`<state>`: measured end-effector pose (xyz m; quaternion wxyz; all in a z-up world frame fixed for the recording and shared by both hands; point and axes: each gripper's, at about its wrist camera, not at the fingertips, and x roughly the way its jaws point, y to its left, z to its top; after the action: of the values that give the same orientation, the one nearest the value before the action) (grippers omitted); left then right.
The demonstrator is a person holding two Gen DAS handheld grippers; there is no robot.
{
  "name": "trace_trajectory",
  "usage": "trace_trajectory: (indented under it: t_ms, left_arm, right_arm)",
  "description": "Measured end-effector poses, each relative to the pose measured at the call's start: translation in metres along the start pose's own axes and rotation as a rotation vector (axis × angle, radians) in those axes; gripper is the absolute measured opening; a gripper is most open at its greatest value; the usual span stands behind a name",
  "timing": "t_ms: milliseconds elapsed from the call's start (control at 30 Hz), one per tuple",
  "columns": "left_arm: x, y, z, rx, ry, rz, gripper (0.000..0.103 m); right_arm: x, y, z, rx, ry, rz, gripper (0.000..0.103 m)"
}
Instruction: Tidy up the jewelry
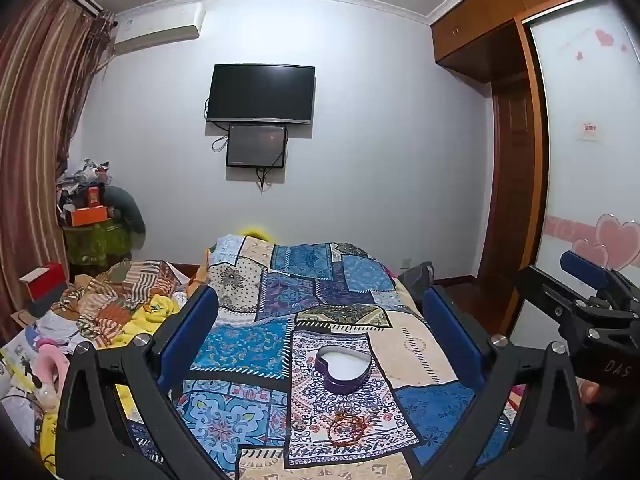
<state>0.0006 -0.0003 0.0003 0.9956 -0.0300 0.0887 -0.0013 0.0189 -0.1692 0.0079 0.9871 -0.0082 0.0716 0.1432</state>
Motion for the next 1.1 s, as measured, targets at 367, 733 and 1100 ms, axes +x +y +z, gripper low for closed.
trace_trajectory:
  t_ms: [367,733,1100]
  left_arm:
    - [0.006,0.008,0.001,-0.028,0.019,-0.002,0.103]
    - [0.007,0.009,0.001,-0.035,0.023,-0.003,0.103]
    - [0.01,0.015,-0.002,-0.039,0.035,-0.003,0.103]
  right_arm:
    - [0.003,0.003,0.0,0.002,0.002,0.003,0.103]
    - [0.002,0.002,-0.002,0.001,0.012,0.007,0.103]
    - [0.004,0.006,-0.001,0.0,0.027,0.01,0.103]
